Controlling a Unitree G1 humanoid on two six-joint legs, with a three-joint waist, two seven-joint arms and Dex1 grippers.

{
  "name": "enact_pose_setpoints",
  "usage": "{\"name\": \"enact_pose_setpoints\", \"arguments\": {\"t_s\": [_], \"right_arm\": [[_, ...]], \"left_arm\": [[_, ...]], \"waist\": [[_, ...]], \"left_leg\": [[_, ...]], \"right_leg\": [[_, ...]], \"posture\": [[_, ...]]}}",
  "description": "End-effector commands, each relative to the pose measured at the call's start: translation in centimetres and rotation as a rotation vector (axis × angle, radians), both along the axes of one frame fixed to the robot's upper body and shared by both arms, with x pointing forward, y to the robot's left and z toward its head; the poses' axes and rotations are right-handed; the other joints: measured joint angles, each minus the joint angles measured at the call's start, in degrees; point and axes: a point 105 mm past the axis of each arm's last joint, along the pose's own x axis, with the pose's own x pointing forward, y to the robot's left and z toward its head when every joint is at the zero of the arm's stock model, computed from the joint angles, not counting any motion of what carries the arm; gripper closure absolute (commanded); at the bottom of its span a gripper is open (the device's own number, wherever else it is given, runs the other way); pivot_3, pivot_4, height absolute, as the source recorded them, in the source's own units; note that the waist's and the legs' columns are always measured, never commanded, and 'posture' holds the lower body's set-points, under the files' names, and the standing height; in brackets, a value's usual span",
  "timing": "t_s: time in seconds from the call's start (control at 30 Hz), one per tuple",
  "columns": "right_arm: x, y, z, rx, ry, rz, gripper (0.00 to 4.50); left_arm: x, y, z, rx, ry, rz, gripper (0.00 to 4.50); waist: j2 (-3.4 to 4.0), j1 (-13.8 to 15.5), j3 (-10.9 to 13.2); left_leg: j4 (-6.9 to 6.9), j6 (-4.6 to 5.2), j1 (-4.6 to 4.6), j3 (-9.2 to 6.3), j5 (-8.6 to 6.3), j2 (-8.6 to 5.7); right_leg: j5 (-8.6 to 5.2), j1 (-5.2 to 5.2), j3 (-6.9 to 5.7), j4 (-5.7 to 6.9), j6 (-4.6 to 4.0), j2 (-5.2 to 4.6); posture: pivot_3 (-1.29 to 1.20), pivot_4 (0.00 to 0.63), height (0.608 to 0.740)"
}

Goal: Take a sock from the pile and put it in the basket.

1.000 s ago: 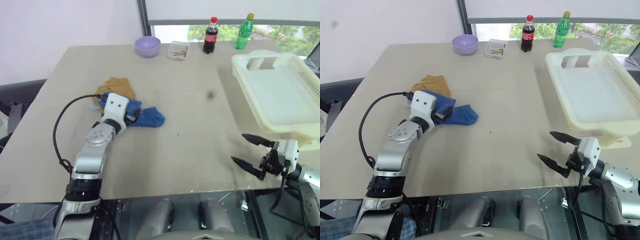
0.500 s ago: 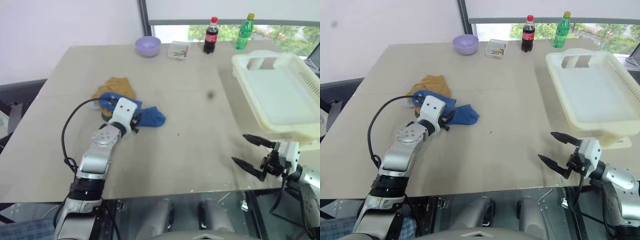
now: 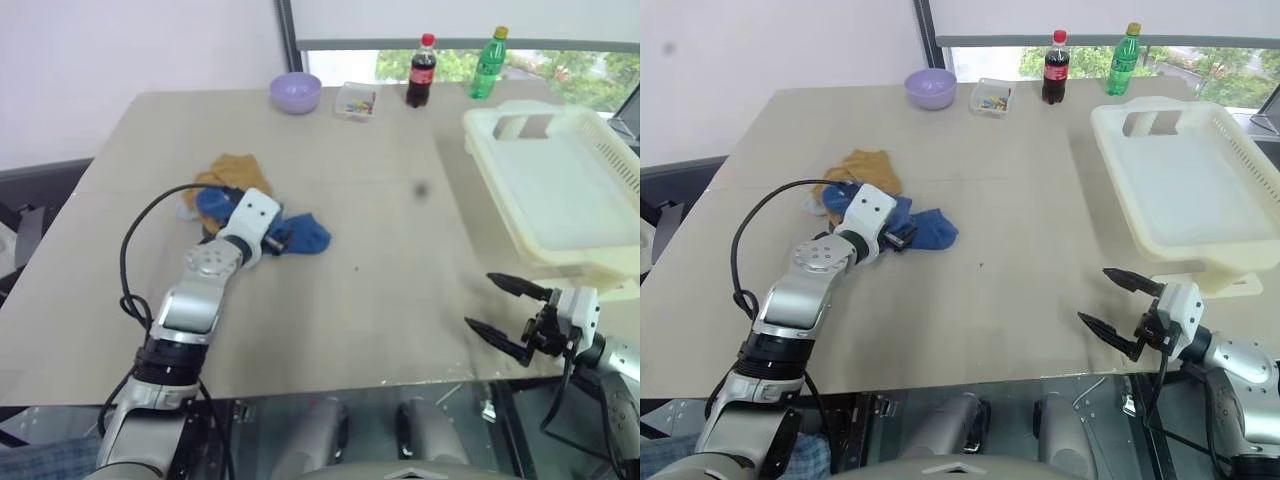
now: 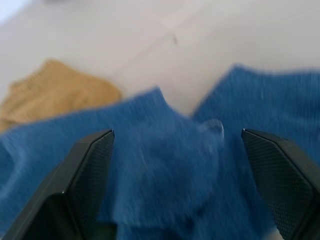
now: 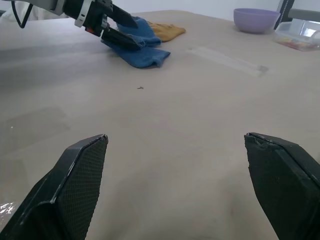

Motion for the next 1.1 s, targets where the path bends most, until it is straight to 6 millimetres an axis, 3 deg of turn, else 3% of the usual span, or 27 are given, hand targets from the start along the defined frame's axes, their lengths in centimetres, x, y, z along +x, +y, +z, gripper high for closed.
{"name": "enact_pose_setpoints", "arguments": {"t_s": [0.03, 0.07, 0.2, 0.37, 0.57, 0.67, 0.9, 0.97, 1.1], "right_arm": [[-0.2, 0.4, 0.9, -0.004, -0.051, 0.007, 0.0], [-0.2, 0.4, 0.9, -0.004, -0.051, 0.006, 0.0], [-0.4, 0.5, 0.9, -0.003, -0.047, 0.006, 0.0], [-0.5, 0.6, 0.8, -0.002, -0.042, 0.009, 0.0], [-0.4, 0.6, 0.7, -0.001, -0.041, 0.011, 0.0], [-0.4, 0.4, 0.6, -0.004, -0.039, 0.01, 0.0], [-0.4, 0.3, 0.4, -0.009, -0.036, 0.01, 0.0], [-0.3, 0.3, 0.4, -0.009, -0.038, 0.011, 0.0], [-0.1, 0.3, 0.5, -0.007, -0.041, 0.013, 0.0]], "left_arm": [[0.4, 0.3, 1.6, 0.01, -0.055, 0.013, 0.13], [0.4, 0.3, 1.6, 0.01, -0.056, 0.012, 0.13], [0.7, 0.4, 2.7, 0.002, -0.12, 0.03, 1.97], [0.6, 0.4, 2.6, 0.0, -0.125, 0.029, 4.36], [0.5, 0.2, 3.0, -0.028, -0.138, 0.031, 4.44], [0.3, -0.8, 3.7, -0.083, -0.134, 0.004, 4.44], [-1.8, -5.9, 6.0, -0.165, -0.047, -0.2, 4.44], [-2.4, -8.7, 5.5, -0.204, 0.023, -0.286, 4.44], [-3.0, -12.3, 4.5, -0.233, 0.104, -0.383, 4.44]], "waist": [[0.0, 0.0, 0.0], [0.0, 0.0, 0.0], [0.0, 0.0, 0.0], [0.0, 0.0, 0.0], [0.0, 0.0, 0.0], [0.0, 0.0, 0.0], [-0.04, 0.1, 0.0], [-0.04, 0.0, 0.0], [-0.07, -0.1, 0.0]], "left_leg": [[0.0, 0.0, 0.0, 0.0, 0.0, 0.0], [0.0, 0.0, 0.0, 0.0, 0.0, 0.0], [0.0, 0.0, 0.0, 0.0, 0.0, 0.0], [0.0, 0.0, 0.0, 0.0, 0.0, 0.0], [0.0, 0.0, 0.0, 0.0, 0.0, 0.0], [0.0, 0.0, 0.0, 0.0, 0.0, 0.0], [0.01, -0.01, -0.03, 0.0, 0.0, 0.0], [0.02, -0.01, -0.02, 0.0, 0.0, 0.0], [0.03, -0.01, -0.02, 0.0, 0.01, -0.01]], "right_leg": [[0.0, 0.0, 0.0, 0.0, 0.0, 0.0], [0.0, 0.0, 0.0, 0.0, 0.0, 0.0], [0.0, 0.0, 0.0, 0.0, 0.0, 0.0], [0.0, 0.0, 0.01, 0.0, 0.0, -0.01], [0.0, 0.0, 0.0, 0.0, 0.0, -0.01], [0.0, 0.0, 0.0, 0.0, 0.0, 0.0], [0.0, 0.0, -0.01, -0.01, 0.0, -0.01], [0.0, 0.01, -0.01, -0.01, 0.0, 0.0], [0.0, 0.02, -0.01, -0.01, 0.01, 0.01]], "posture": [[0.0, 0.15, 0.74], [0.0, 0.15, 0.74], [0.0, 0.15, 0.74], [0.0, 0.15, 0.74], [0.0, 0.15, 0.74], [0.0, 0.15, 0.74], [0.0, 0.15, 0.74], [0.0, 0.15, 0.74], [0.0, 0.15, 0.74]]}}
